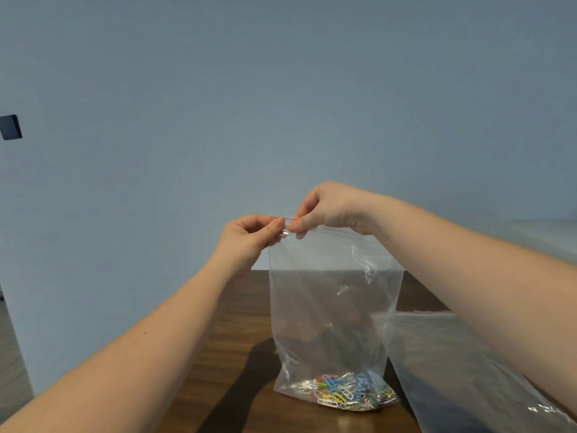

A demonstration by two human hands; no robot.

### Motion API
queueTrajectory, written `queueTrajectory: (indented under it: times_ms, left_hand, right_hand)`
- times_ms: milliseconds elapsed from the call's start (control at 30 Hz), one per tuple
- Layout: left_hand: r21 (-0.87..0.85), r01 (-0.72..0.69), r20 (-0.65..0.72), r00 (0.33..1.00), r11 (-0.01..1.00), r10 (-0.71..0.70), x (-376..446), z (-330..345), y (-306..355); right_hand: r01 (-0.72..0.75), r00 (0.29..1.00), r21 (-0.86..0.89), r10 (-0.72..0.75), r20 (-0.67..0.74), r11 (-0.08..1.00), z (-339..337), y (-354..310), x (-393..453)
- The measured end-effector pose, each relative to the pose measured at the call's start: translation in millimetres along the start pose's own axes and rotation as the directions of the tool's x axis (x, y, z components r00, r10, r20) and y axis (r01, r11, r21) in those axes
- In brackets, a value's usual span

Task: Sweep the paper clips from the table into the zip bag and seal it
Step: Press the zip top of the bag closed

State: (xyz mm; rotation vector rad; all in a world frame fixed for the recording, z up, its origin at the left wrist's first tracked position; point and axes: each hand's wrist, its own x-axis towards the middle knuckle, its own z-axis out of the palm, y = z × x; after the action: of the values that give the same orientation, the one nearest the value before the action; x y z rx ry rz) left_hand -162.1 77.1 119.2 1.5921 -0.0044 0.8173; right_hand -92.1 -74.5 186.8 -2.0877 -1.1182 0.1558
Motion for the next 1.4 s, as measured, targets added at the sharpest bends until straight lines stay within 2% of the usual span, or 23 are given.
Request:
queueTrajectory:
  times_ms: [233,600,733,867,933,1000,1067,1100,1167,1200,1267,1333,1400]
  left_hand:
    - [-0.012,-0.005,-0.004,1.000,1.000,0.005,-0.8,-2.3,4.5]
    - [-0.039,0.003,-0.132,0.991,0.999,-0.008,3.2,-10.9,-2.4]
    - [-0.050,-0.021,-0.196,0.980,0.999,0.011,8.2,-30.9,-2.1]
    - [0.011,0.007,-0.166,0.986,1.000,-0.005,5.2,-37.3,-0.1]
    - [0.122,0.037,-0.154,0.988,0.992,-0.018,5.9,-36.3,2.5]
    - [0.333,0.061,-0.159,0.987,0.941,-0.008,7.8,-33.8,6.7]
    - [0.548,0.022,-0.164,0.983,0.836,0.082,6.2,-24.4,14.7]
    - [0.659,-0.053,-0.124,0.976,0.750,0.177,4.5,-15.7,20.6]
    - [0.827,-0.240,0.073,0.943,0.509,0.326,2.6,5.9,32.7]
    - [0.860,-0.311,0.189,0.930,0.404,0.314,3.1,17.9,37.4]
    - [0.881,-0.368,0.330,0.929,0.299,0.171,5.9,39.5,43.7]
    - [0.888,-0.381,0.383,0.923,0.257,0.045,11.9,54.7,46.3]
    - [0.882,-0.386,0.400,0.917,0.270,0.002,18.3,63.8,48.4]
  right_hand:
    - [0.008,1.000,0.020,-0.008,0.012,1.000,-4.9,4.4,-3.4]
    - [-0.142,0.983,-0.070,0.149,0.103,0.987,-23.2,30.9,-5.1]
    - [-0.217,0.971,-0.088,0.224,0.081,0.972,-40.0,56.3,-14.0]
    - [-0.230,0.973,0.142,0.224,0.061,0.963,-44.7,75.1,-20.4]
    - [-0.214,0.976,0.267,0.214,0.030,0.940,-39.7,79.1,-20.2]
    - [-0.180,0.982,0.336,0.191,0.001,0.924,-34.0,80.3,-19.1]
    - [-0.143,0.986,0.298,0.161,-0.036,0.944,-29.8,79.0,-18.9]
    - [-0.123,0.988,0.263,0.142,-0.055,0.957,-29.1,78.4,-19.2]
    - [-0.076,0.992,0.210,0.094,-0.079,0.975,-28.2,76.6,-18.6]
    - [-0.049,0.994,0.187,0.066,-0.086,0.981,-28.1,75.2,-18.7]
    - [0.005,0.994,0.122,0.008,-0.105,0.993,-28.8,70.6,-20.7]
    - [0.040,0.992,0.044,-0.034,-0.124,0.998,-31.0,66.1,-24.1]
    - [0.067,0.990,-0.003,-0.067,-0.123,0.998,-33.5,63.6,-27.2]
